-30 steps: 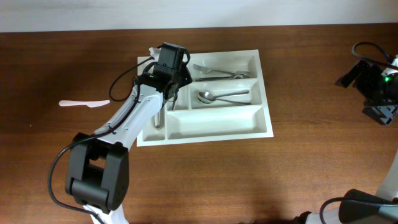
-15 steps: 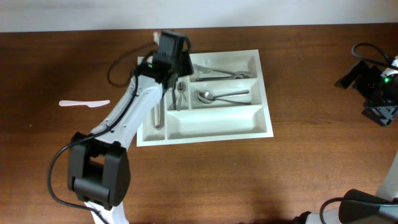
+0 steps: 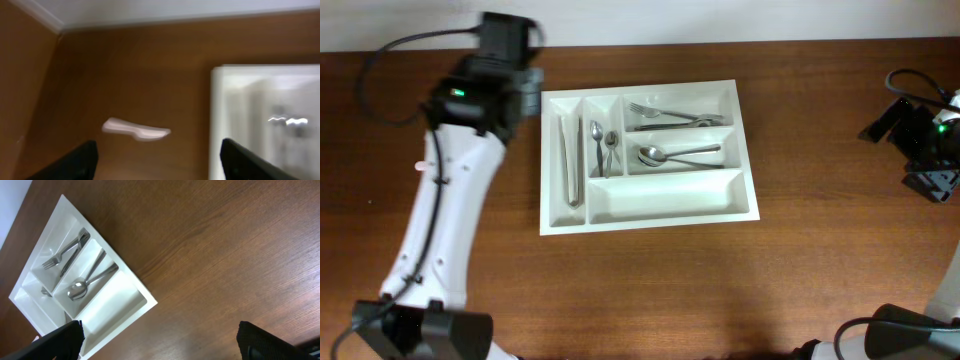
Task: Pack container
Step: 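Move the left gripper back over the pink plastic knife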
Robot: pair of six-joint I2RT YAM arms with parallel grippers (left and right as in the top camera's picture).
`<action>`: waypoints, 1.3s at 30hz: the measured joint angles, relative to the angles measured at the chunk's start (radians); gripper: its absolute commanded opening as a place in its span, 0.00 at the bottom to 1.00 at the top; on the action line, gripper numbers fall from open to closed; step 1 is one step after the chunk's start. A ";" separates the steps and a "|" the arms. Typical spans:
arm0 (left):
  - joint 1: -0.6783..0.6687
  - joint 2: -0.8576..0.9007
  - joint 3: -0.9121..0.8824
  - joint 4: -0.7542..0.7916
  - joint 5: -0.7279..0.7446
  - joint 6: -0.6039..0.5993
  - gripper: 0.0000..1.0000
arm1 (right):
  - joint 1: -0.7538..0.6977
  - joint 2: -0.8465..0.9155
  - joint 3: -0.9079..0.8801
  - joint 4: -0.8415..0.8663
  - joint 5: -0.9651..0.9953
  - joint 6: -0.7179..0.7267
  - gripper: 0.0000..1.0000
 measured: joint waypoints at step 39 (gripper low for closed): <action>0.460 0.467 -0.072 0.148 0.381 1.482 0.65 | 0.000 0.000 0.000 -0.038 0.000 0.000 0.99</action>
